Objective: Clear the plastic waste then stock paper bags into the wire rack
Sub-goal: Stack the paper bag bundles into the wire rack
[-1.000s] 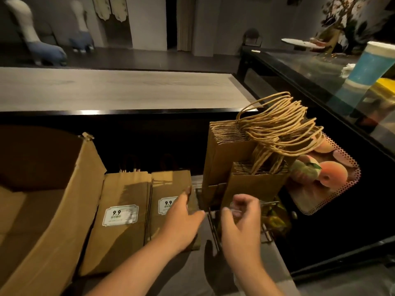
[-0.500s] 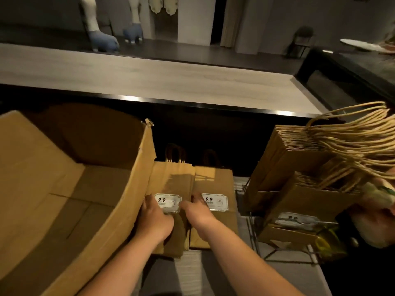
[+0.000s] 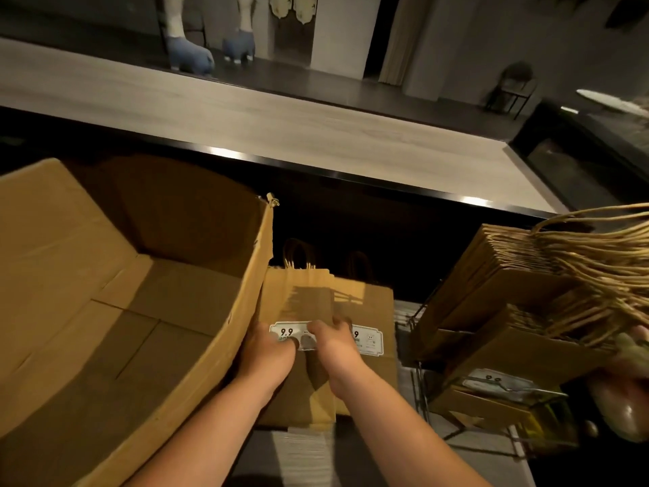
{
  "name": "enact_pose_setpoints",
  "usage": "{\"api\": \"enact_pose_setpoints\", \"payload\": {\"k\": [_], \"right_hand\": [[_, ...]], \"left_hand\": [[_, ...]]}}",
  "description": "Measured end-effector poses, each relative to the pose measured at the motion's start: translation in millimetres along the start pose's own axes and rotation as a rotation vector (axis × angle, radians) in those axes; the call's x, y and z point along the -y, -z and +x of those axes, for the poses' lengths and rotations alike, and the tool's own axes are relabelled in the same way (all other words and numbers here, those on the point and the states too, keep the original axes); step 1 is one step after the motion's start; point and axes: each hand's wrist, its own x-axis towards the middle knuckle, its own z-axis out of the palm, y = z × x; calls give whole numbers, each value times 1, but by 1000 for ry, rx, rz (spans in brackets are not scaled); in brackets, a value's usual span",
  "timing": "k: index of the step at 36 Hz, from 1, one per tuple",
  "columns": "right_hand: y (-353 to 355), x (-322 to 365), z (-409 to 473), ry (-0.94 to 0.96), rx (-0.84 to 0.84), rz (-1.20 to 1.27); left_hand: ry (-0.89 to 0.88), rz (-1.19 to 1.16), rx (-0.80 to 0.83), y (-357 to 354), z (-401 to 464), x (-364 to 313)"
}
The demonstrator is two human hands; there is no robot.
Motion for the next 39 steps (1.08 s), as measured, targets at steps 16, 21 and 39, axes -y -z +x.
{"api": "enact_pose_setpoints", "payload": {"k": [16, 21, 39], "right_hand": [[35, -21, 10, 47, 80, 122], [72, -24, -12, 217, 160, 77], [107, -56, -18, 461, -69, 101]], "left_hand": [[-8, -29, 12, -1, -14, -4], [-38, -109, 117, 8, -26, -13], [-178, -296, 465, -35, -48, -29]]}}
